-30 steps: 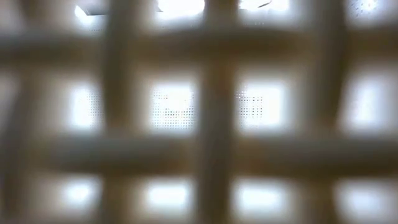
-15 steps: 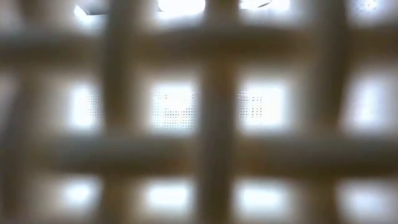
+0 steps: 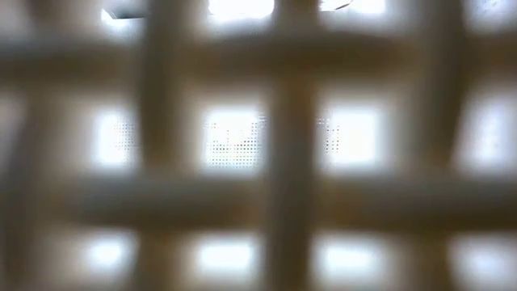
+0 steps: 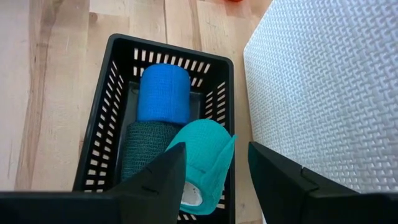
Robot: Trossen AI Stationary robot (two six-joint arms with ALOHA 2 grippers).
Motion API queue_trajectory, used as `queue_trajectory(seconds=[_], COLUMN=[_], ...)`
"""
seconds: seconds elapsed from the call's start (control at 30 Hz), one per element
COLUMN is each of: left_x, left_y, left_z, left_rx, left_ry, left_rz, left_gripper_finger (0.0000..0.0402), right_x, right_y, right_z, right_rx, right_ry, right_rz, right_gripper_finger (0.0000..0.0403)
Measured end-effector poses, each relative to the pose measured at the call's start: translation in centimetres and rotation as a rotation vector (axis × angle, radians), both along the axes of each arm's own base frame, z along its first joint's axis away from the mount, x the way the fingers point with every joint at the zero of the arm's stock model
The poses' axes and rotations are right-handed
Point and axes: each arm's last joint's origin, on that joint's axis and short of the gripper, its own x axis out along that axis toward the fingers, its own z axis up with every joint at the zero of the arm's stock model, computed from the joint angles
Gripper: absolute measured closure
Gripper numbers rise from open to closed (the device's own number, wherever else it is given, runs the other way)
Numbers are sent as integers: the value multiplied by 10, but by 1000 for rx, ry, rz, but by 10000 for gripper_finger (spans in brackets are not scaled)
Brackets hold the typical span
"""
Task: Pick & Place Medicine items
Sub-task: Put the top left red medicine bottle into the white bin
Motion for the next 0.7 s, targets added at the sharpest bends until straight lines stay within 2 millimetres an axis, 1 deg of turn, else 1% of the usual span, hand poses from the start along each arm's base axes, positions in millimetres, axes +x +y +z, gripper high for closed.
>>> queue_trajectory(seconds=[0.23,0.37,0.7], left_x=[0,-1,-11], left_y=[0,0,-1], left_z=[0,4,25], left_rx=[0,3,53], left_ry=[-1,-12,-80], left_rz=[-1,-1,32], left_gripper_finger=[224,224,225], right_x=[0,0,0], right_y=[0,0,0], right_z=[0,0,0], right_rx=[0,0,0], right_ry=[0,0,0], right_rz=[0,0,0], right_gripper_finger=[335,335,335])
